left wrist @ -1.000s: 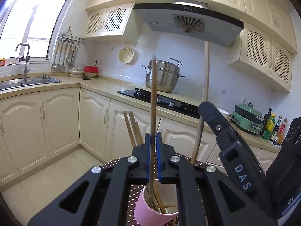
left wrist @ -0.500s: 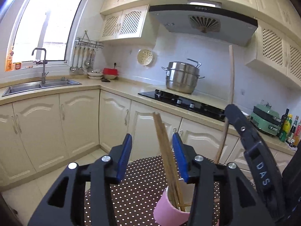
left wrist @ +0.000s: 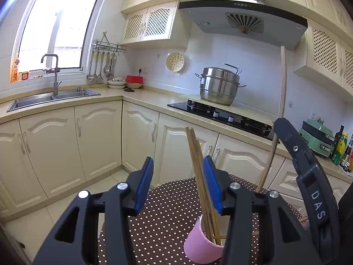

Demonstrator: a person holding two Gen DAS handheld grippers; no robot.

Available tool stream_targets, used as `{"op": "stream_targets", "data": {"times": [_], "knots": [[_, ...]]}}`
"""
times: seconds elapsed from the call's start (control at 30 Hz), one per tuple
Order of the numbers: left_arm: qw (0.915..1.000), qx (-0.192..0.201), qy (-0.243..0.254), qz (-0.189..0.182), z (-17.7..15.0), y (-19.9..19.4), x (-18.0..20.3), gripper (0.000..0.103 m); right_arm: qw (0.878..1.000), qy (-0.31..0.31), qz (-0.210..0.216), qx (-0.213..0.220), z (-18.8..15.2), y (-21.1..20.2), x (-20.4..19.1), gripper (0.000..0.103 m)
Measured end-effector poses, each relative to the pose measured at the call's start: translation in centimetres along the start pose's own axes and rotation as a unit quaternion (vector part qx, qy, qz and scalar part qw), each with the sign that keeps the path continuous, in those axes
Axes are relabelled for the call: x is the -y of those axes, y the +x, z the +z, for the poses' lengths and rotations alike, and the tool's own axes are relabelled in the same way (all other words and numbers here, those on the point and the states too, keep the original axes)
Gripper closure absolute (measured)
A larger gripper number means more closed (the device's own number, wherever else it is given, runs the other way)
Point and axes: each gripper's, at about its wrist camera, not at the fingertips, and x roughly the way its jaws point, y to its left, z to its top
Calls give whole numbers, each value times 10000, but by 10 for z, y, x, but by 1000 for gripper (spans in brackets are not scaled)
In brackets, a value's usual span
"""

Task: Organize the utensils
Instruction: 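Open both grippers and withdraw from the pink cup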

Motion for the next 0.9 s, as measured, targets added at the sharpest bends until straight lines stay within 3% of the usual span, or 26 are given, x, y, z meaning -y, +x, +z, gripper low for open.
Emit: {"op": "stream_targets", "data": {"times": [0.53,0.6,0.67,0.73,0.83,0.9], "knots": [[10000,70,47,-40,6,-23,6,55,10000,-90,0,-36,17,-14,-6,95],[9999,118,64,-54,8,-33,8,55,10000,-94,8,6,22,-19,-8,84],[9998,164,87,-48,9,-43,11,55,9999,-90,47,90,30,-27,-10,50],[9997,220,98,-33,10,-53,12,54,9997,-82,130,181,38,-36,-13,50],[9996,261,119,-19,11,-70,13,54,9992,-3,322,231,50,-46,-17,38],[9995,285,139,-10,11,-79,14,54,9988,5,405,268,57,-53,-20,37]]}}
